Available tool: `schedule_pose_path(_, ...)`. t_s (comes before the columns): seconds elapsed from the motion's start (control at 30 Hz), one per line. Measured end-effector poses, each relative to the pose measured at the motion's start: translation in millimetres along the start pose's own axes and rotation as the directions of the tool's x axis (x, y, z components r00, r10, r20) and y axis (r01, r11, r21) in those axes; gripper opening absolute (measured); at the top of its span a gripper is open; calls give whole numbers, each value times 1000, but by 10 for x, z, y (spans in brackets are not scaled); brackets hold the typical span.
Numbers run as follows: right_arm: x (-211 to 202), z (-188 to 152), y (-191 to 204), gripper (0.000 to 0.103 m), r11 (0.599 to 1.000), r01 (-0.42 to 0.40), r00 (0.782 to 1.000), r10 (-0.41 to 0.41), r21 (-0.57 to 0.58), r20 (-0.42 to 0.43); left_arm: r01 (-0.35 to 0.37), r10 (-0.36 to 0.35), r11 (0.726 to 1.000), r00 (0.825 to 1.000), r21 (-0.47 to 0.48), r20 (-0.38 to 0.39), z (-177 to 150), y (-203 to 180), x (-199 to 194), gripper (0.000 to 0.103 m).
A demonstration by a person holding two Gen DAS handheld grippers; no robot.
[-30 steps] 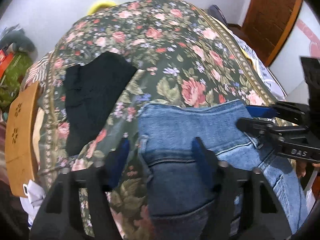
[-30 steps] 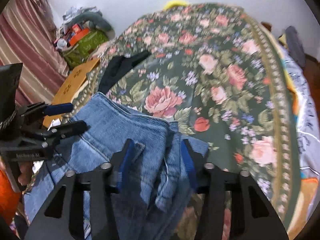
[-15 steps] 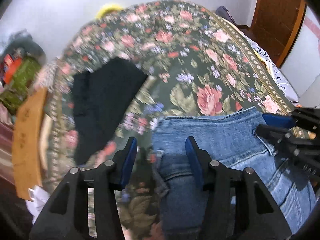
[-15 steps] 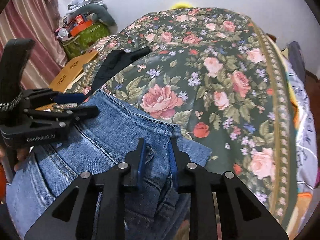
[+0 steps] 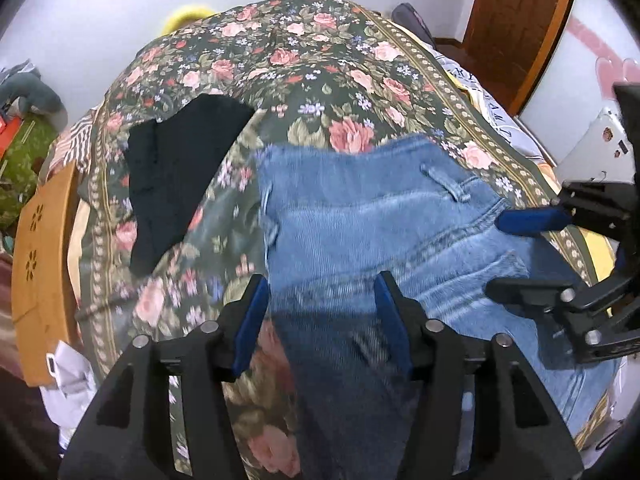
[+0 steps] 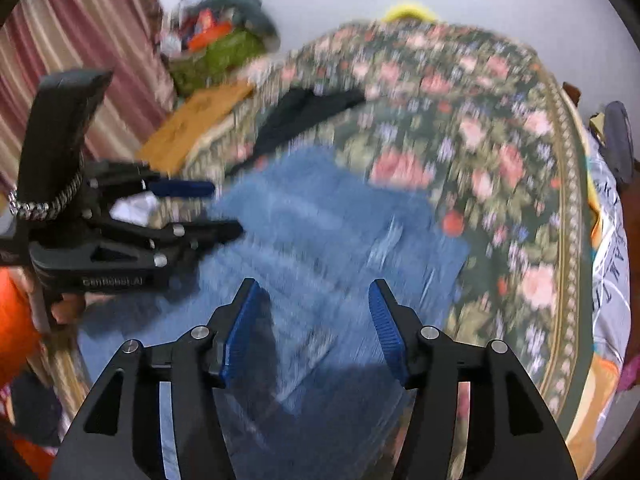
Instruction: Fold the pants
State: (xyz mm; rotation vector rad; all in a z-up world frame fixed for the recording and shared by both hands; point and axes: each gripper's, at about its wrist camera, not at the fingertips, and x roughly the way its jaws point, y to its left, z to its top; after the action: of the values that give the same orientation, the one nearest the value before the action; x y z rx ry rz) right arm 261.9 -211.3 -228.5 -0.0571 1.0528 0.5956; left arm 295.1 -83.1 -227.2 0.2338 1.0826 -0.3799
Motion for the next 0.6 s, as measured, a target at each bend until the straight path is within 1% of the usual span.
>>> schedule_pose_path(0.07,-33,-117,17,52,1000,11,1000,-11,-5,23,-6,6,1000,1000,-1,8,-91,7,-63,61)
schedule_pose_path(0.23,-168,-307,42,52,998,55,998,-55,3,33,-40,40,999,998,-15,37,-234,-28,-197,61)
schedule_pose_path(0.33,-246,-415,3,52,998,49,998,-51,39,45,-59,60,998,997,-9,44,-347,-36,-294,63)
schedule_pose_path(0.4,-295,-482,-14,53,997,46,998,-49,62,48,-88,89,996,995,-11,55,-468,-24,-348,66)
schedule_pose_path(0.57,-405,-701,-95,52,989,15,997,-25,146,67,-92,94,995,994,-46,57,-656,65,-491,66)
schedule_pose_path(0.6,-430,-723,-83,53,988,14,997,-25,156,70,-102,104,994,993,-46,52,-684,68,-498,68)
